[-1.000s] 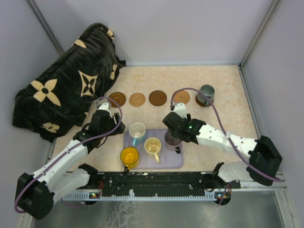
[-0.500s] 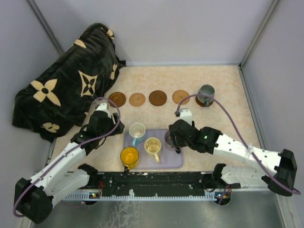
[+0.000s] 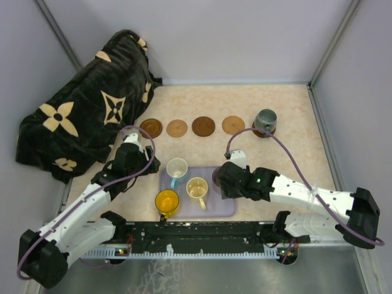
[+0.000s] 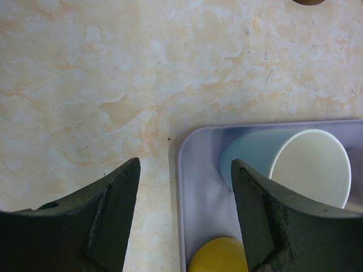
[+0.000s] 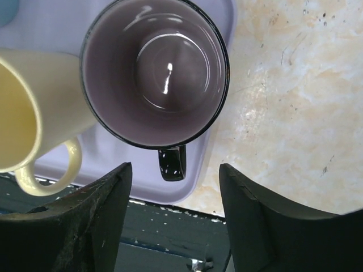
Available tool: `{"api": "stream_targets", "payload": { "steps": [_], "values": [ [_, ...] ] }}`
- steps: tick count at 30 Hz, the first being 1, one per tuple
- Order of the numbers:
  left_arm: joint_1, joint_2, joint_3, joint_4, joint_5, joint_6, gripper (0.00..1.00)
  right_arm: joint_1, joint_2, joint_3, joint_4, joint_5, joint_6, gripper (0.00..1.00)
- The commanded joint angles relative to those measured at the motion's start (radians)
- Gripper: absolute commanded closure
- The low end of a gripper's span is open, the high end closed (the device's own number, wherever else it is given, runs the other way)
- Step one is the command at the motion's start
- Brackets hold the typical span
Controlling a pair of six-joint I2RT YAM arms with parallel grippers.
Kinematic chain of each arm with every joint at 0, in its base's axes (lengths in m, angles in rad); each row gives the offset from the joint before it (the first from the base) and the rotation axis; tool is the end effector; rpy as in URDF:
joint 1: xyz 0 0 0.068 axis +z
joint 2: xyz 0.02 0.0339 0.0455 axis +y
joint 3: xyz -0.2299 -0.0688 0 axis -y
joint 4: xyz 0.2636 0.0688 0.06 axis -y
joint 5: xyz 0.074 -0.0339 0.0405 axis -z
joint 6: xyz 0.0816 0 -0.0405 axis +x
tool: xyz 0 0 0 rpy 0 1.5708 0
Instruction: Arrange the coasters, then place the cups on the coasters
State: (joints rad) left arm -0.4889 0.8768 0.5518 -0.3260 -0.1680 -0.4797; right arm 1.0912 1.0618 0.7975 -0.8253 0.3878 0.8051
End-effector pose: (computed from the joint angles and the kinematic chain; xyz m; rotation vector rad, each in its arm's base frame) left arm 0.2402 -0.1123 0.1693 -0.0828 2.2320 -0.3483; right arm 0.1415 0.2052 0.1708 -0.2414 2.5359 0.2157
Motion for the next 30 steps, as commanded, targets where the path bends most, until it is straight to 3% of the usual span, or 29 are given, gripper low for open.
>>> {"api": "stream_targets", "payload": {
  "steps": [1,11,19,30],
  "values": [
    [-0.007,-0.004,-0.009,-0.003,-0.004,-0.012,0.28,0.006,0.040,-0.017,0.036,-0.006,0.020,0.37],
    [-0.007,0.013,-0.004,0.003,-0.004,-0.004,0.28,0.006,0.157,-0.012,0.116,0.009,-0.003,0.38],
    [-0.007,0.032,-0.001,0.013,-0.001,-0.003,0.28,0.006,0.206,-0.004,0.109,0.056,-0.011,0.45],
    [-0.007,0.046,0.001,0.016,-0.004,-0.001,0.28,0.006,0.225,-0.017,0.119,0.092,0.006,0.84]
  ]
}}
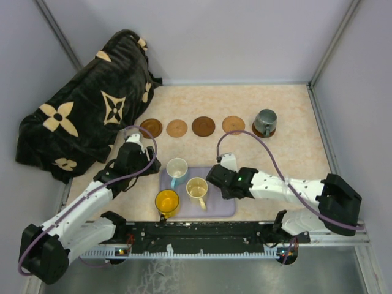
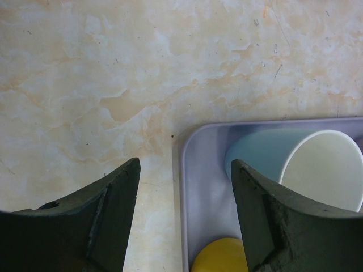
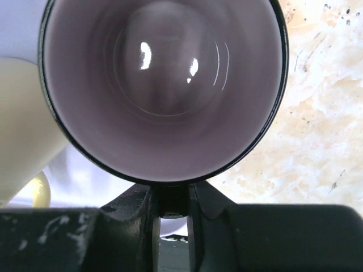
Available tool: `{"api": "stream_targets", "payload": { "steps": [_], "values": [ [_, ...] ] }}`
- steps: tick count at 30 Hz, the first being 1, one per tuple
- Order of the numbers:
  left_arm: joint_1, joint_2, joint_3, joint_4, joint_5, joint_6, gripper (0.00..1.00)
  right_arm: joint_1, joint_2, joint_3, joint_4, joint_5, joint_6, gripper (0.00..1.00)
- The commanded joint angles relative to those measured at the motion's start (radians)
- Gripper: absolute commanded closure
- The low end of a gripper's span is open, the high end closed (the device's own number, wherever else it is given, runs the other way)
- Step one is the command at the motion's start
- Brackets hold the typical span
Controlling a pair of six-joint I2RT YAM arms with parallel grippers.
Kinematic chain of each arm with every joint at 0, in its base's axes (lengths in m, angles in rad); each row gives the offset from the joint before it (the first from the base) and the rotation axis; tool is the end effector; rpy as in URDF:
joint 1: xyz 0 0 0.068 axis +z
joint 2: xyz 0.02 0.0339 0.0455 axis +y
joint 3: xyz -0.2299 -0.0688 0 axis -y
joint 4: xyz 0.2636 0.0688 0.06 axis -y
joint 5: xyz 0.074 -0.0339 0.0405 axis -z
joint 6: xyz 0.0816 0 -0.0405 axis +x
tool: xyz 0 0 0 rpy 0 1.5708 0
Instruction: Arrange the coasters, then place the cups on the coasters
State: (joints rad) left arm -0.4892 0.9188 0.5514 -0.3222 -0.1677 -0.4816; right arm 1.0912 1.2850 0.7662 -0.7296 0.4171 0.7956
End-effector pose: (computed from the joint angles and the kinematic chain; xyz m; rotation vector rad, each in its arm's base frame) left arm 0.2423 -0.1136 0.1593 -0.0813 2.2686 -0.3304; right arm 0.1497 0.2162 0.1145 -0.2965 2.6036 0.0194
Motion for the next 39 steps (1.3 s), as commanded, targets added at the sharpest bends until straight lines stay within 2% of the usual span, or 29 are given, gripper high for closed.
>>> {"api": "stream_targets", "payload": {
  "steps": [1,2,3,10,21,25,31,39],
  "values": [
    [-0.006,0.004,-0.001,0.013,-0.004,0.001,0.28,0.006,0.003,0.016,0.021,0.067,0.014,0.90],
    [-0.006,0.003,-0.002,0.015,-0.004,0.000,0.28,0.006,0.005,0.019,0.020,0.073,0.014,0.99],
    [-0.006,0.003,-0.003,0.016,-0.004,0.000,0.28,0.006,0.006,0.021,0.019,0.078,0.012,1.00],
    [-0.006,0.002,-0.002,0.021,-0.008,0.001,0.28,0.006,0.021,0.075,0.035,0.160,-0.028,1.00],
    [-0.006,0.007,0.011,0.020,-0.027,0.017,0.28,-0.013,0.020,0.201,0.116,0.370,-0.159,1.00],
    [-0.006,0.020,0.016,0.027,-0.026,0.019,0.28,-0.129,0.019,0.208,0.192,0.344,-0.234,1.00],
    [-0.006,0.045,0.032,0.032,-0.027,0.028,0.28,-0.366,0.053,0.220,0.363,0.208,-0.399,1.00],
    [-0.006,0.098,0.050,0.067,-0.030,0.039,0.28,-0.527,0.213,0.354,0.461,0.104,-0.536,1.00]
  ]
}}
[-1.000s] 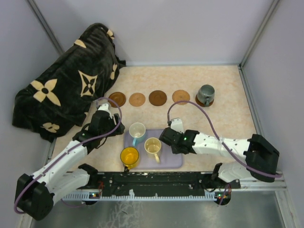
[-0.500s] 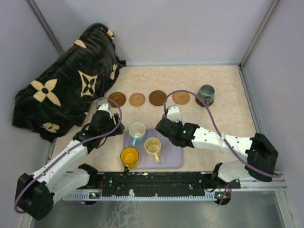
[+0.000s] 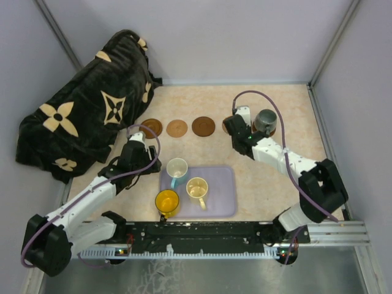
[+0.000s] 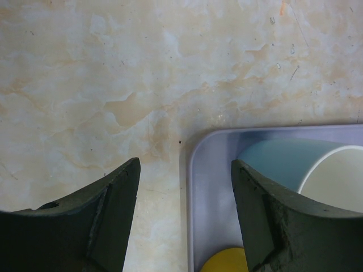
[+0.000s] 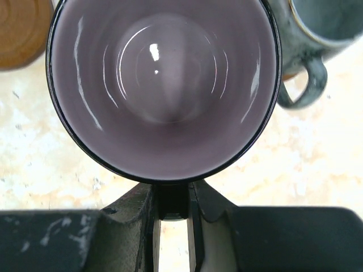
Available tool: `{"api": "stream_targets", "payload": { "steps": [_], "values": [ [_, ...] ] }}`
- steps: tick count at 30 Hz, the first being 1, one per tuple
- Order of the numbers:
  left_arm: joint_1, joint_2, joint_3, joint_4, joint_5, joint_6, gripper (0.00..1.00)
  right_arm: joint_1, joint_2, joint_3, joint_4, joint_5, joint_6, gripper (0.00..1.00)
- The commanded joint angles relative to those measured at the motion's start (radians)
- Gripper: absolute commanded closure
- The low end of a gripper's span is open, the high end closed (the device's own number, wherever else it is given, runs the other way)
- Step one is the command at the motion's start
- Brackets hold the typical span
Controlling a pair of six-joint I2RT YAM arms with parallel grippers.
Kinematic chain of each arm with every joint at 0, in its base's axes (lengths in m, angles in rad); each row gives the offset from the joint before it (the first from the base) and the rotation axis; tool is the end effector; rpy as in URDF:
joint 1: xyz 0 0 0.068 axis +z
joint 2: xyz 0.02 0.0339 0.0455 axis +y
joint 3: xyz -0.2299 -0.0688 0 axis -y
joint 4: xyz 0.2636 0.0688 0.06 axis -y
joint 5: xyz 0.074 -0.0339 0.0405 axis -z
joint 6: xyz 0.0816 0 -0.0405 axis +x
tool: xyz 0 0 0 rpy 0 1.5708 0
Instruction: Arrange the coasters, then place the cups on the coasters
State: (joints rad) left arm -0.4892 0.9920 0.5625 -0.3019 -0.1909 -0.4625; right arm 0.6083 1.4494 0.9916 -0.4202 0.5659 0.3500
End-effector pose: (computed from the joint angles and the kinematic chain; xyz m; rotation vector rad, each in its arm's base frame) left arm 0.2488 -0.1149 0.1478 -0.0675 2.3003 -0.2743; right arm 0.3093 0.1620 0.1691 -0.0562 2.2857 -0.2083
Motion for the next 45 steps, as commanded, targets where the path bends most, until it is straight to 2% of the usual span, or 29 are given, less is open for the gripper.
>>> {"api": "stream_targets", "payload": {
  "steps": [1,10,17,45],
  "values": [
    [-0.006,0.035,0.043,0.049,-0.005,0.021,0.28,-0.061,0.070,0.152,0.149,-0.061,-0.088,1.00],
    [-0.007,0.089,0.071,0.056,0.004,0.034,0.28,-0.127,0.254,0.302,0.149,-0.145,-0.040,1.00],
    [-0.006,0.096,0.068,0.058,0.008,0.036,0.28,-0.138,0.320,0.326,0.180,-0.139,-0.039,1.00],
    [-0.005,0.135,0.066,0.074,0.018,0.039,0.28,-0.165,0.368,0.292,0.245,-0.134,-0.001,1.00]
  ]
}}
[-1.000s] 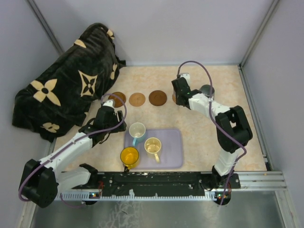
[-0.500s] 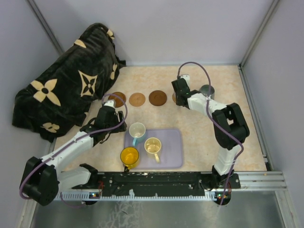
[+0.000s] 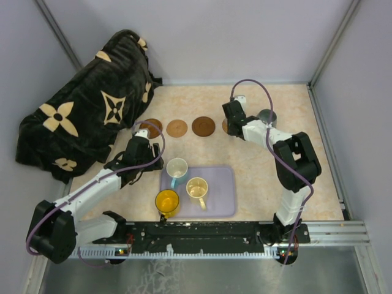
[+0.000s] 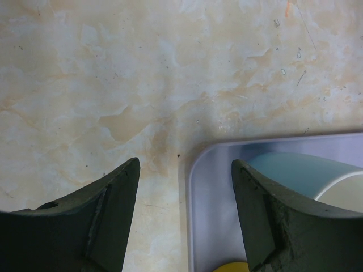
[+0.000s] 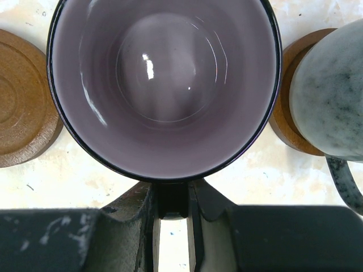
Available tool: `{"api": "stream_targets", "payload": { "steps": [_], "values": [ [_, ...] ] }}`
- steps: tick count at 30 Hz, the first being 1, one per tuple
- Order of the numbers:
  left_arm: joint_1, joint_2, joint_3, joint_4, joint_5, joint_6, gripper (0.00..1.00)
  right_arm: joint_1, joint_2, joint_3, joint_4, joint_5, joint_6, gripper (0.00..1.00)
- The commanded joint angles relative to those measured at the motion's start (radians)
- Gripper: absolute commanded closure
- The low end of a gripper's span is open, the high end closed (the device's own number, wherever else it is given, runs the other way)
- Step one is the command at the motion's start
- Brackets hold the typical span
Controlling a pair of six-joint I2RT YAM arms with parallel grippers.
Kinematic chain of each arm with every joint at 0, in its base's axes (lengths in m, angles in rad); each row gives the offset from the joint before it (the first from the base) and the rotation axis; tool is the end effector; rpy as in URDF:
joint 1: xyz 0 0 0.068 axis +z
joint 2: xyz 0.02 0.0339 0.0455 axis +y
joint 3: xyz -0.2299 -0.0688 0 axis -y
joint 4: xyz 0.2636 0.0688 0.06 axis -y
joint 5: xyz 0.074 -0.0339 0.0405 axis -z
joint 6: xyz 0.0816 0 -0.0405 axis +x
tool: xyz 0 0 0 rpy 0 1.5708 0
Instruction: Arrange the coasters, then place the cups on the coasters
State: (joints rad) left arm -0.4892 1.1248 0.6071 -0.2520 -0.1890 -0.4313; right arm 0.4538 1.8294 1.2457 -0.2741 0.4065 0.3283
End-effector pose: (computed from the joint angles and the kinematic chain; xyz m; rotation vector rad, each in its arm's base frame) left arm 0.2634 -0.1229 0.1353 -0.0261 2.3357 -0.2408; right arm 0.3999 0.1592 0.1279 0.0324 2.3415 -0.1134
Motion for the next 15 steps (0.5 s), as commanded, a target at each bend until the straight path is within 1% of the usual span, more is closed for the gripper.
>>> {"api": "stream_targets", "payload": {
  "steps": [1,15],
  "values": [
    [-0.006,0.001,0.022,0.024,0.016,0.008,0.28,-0.010,-0.012,0.037,0.099,0.022,0.022,1.00],
    [-0.006,0.000,0.017,0.022,0.014,0.006,0.28,-0.013,-0.008,0.017,0.098,0.023,0.034,1.00]
  ]
}}
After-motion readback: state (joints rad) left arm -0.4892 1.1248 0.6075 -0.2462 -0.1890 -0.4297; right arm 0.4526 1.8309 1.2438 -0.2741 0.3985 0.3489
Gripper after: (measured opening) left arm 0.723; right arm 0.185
